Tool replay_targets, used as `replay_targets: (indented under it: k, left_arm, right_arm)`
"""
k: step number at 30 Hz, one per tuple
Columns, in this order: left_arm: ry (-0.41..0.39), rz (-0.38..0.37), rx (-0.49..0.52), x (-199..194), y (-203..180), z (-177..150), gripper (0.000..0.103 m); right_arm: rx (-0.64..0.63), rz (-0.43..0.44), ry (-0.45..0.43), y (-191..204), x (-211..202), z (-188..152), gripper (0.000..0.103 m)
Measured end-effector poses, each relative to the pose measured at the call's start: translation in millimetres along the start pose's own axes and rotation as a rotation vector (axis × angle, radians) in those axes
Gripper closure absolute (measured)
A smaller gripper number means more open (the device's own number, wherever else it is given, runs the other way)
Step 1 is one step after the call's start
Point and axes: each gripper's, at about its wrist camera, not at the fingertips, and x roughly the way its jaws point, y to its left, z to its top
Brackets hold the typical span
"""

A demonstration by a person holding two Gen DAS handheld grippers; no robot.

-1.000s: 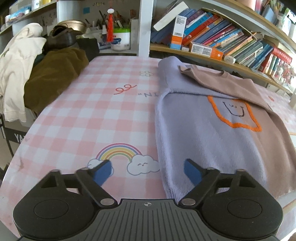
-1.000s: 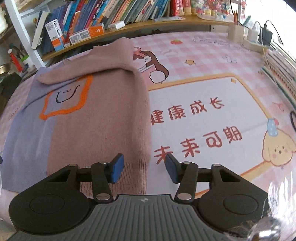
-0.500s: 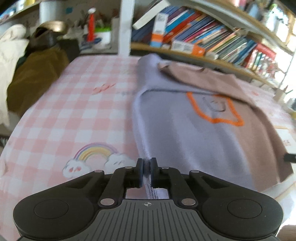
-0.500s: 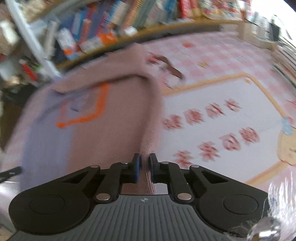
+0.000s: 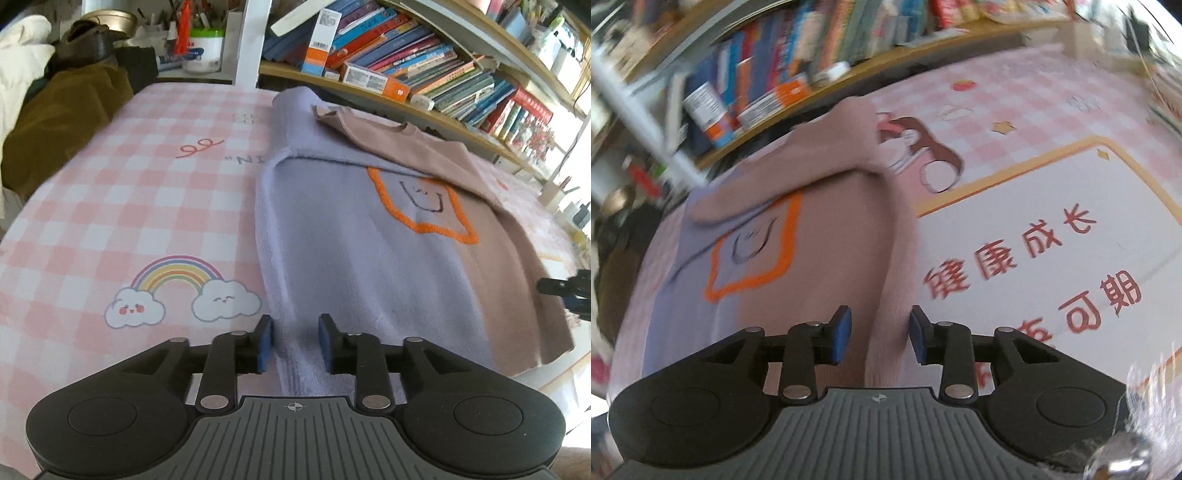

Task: Fold clothes
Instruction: 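Lift the hem with both tools and fold it up toward the collar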

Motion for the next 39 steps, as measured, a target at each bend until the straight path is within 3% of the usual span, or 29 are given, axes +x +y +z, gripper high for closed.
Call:
replay_targets:
  k: [5,11,16,18,19,20,22,31,39]
  left_arm:
    - [-0.004,-0.014,-0.020,3.2,-0.3,3.9,0.065]
    - [-0.008,-0.024,-0.057,3.8,1.1,4.7,0.064]
    - [-0.006,-0.023,-0.073,3.4,0.5,4.6,0.065]
    - [-0.005,-0.020,-0.074,3.3,0.6,5.0,0.067]
    - [-0.005,-0.013,-0.076,3.3,0.8,5.0,0.072]
    - [-0.004,-0.006,-0.078,3.3,1.5,4.9,0.089]
    - [-0.002,0.008,-0.097,2.7,6.3,4.3,0.098]
    - [0.015,-0.019,-0.153,-10.7,10.5,-4.4,0.098]
    - [0.015,-0.009,-0.238,-35.5,-2.3,-25.8,0.098]
  right_arm:
    - [0.072,0.070,0.044,-9.7,12.0,11.1,0.069]
    - [0.095,0.142,0.131,-10.2,-0.7,-7.6,0.070]
    - [0.121,0.125,0.153,-18.4,-18.3,-26.6,0.082]
    - [0.129,0.113,0.155,-21.9,-21.1,-31.1,0.093]
    - [0.129,0.109,0.157,-23.0,-21.6,-32.5,0.095]
    - [0.126,0.106,0.158,-23.5,-22.3,-33.5,0.096]
    - [0.116,0.100,0.154,-23.8,-23.9,-35.1,0.097]
    - [0.102,0.095,0.159,-31.6,-35.8,-37.5,0.098]
    - [0.080,0.161,0.196,-51.4,-55.8,-43.7,0.098]
